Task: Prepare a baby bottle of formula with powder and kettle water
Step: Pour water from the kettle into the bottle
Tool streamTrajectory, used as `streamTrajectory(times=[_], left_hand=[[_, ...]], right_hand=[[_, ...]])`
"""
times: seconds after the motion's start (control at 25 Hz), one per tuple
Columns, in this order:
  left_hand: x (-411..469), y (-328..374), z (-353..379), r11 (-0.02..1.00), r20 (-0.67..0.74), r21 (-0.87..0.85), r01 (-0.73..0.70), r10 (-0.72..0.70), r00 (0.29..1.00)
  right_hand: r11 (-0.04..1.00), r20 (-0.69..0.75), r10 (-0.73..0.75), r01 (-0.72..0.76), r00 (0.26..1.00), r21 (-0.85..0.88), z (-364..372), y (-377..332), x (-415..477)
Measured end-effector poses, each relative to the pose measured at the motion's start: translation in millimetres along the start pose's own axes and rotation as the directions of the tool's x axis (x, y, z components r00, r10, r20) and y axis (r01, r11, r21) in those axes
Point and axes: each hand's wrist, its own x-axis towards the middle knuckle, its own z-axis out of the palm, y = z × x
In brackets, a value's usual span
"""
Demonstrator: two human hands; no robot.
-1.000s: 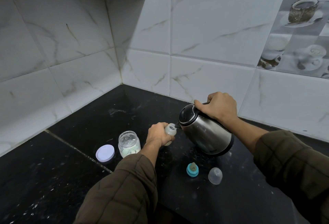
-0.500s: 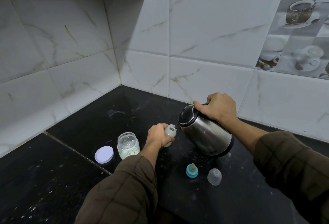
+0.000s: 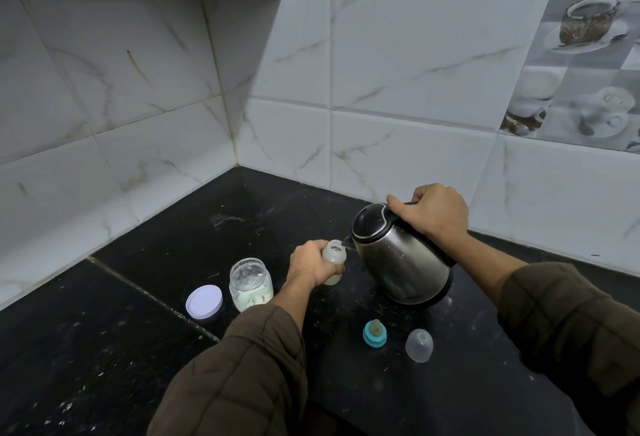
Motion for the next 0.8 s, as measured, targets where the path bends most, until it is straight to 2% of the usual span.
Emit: streamTrajectory(times=[0.24,0.6,0.8], left_hand=[[4,6,8,0.993,-0.012,-0.119,-0.026,0.024,1.0],[11,25,26,0.993,0.008,-0.103,-0.057,0.058,0.998],[14,31,32,0.993,0.003,-0.096,-0.062,0.063,0.998]], right_hand=[[0.951,-0.003,0.197,-0.19,0.98,0.245,13,38,1],[0.855,0.052,0.314,-0.306,0.948,0.418,17,87,5],[0.836,0.047,0.308,-0.293,0.95,0.464,20,104,6]])
